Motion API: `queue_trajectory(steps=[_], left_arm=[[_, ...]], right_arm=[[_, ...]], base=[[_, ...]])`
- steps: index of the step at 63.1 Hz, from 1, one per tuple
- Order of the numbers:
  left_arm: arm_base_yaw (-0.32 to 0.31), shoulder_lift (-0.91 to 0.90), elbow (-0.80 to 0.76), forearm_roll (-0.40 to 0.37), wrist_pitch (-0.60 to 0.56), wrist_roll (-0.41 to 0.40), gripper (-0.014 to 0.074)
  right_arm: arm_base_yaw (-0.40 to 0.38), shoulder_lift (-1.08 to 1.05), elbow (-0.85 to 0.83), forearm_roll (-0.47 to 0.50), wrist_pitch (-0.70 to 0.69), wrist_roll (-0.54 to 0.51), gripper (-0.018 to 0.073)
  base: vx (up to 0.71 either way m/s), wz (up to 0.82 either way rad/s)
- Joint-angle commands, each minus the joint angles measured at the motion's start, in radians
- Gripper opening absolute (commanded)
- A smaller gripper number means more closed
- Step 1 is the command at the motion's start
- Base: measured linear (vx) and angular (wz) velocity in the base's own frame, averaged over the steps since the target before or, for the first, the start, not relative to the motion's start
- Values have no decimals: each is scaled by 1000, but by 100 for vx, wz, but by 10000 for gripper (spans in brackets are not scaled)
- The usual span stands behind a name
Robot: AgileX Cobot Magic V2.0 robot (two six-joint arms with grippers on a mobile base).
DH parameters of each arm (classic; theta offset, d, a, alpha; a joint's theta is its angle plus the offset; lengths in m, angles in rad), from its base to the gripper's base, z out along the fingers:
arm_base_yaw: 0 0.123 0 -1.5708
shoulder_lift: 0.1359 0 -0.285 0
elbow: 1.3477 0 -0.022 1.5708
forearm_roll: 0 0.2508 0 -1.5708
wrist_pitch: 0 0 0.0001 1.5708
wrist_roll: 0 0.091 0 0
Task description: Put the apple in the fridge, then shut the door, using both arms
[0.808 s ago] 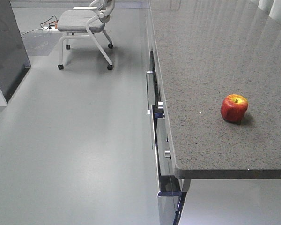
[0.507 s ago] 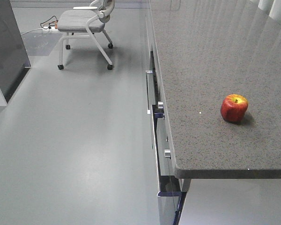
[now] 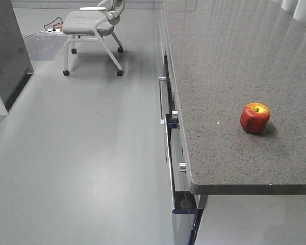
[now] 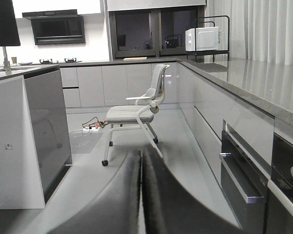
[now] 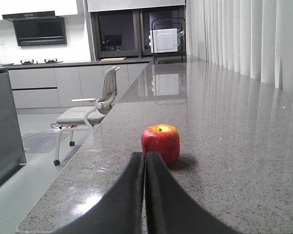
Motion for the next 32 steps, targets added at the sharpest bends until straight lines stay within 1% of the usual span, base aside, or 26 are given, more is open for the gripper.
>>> queue_trajectory(steps=[1, 12, 23, 32], left_arm=[[-3, -15, 22, 0, -77, -10, -6], [-3, -15, 22, 0, -77, -10, -6], [-3, -15, 22, 0, -77, -10, -6], [-3, -15, 22, 0, -77, -10, -6]], right_arm=[[-1, -3, -94, 0, -18, -17, -3], [-1, 106, -311, -23, 209, -43, -3], [-1, 267, -526, -22, 403, -43, -3], [-1, 422, -668, -22, 574, -43, -3]], base=[[0, 0], [0, 0], [0, 0], [0, 0]])
